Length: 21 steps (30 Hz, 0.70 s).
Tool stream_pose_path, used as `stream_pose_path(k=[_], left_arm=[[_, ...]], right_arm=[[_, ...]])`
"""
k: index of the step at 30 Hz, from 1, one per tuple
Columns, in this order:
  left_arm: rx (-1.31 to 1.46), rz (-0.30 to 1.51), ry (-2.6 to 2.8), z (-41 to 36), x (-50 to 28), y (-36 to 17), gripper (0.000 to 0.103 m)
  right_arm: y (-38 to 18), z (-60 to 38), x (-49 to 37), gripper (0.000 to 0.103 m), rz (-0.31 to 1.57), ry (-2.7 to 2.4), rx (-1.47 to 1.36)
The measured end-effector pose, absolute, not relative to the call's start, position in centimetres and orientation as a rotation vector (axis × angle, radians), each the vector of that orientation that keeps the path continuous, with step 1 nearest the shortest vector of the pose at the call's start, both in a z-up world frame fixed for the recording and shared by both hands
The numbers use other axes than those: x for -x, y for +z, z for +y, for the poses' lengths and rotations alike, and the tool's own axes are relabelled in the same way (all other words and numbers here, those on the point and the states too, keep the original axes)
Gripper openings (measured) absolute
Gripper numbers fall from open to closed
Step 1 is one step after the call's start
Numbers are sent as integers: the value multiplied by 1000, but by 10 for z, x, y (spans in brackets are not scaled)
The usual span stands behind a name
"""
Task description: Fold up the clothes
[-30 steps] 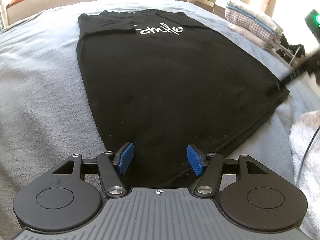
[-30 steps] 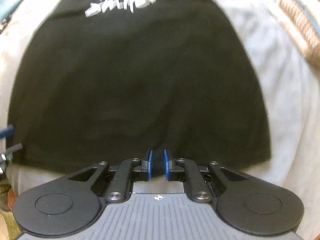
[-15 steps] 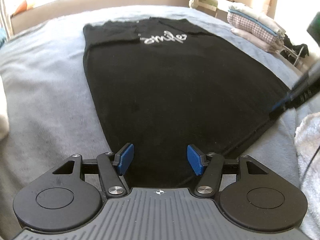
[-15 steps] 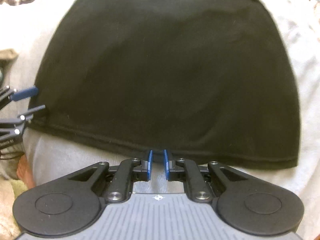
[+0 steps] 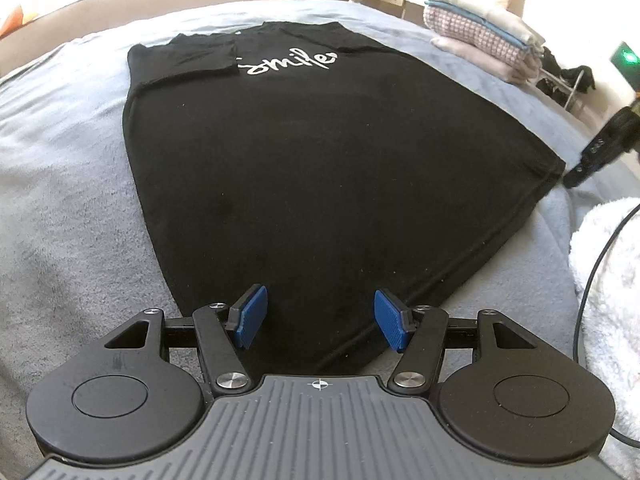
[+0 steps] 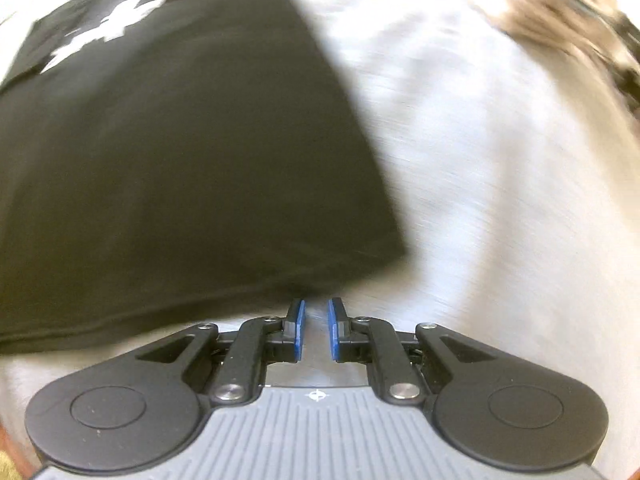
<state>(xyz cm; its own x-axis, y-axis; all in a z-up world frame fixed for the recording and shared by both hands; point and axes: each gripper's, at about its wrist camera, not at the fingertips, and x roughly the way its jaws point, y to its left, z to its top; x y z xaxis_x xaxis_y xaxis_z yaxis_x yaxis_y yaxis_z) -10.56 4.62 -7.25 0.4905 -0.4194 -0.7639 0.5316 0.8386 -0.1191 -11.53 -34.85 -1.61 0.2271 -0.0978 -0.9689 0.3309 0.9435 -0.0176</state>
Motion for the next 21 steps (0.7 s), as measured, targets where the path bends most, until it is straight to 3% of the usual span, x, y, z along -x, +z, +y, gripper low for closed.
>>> stream_pose_path(k=[13, 21], left_arm=[[-142, 910, -569, 47, 106, -72, 61], [-172, 911, -577, 42, 106, -72, 65]], right_arm=[[-31, -355, 105, 13, 1224, -309, -379], [6, -363, 147, 13, 1086, -354, -494]])
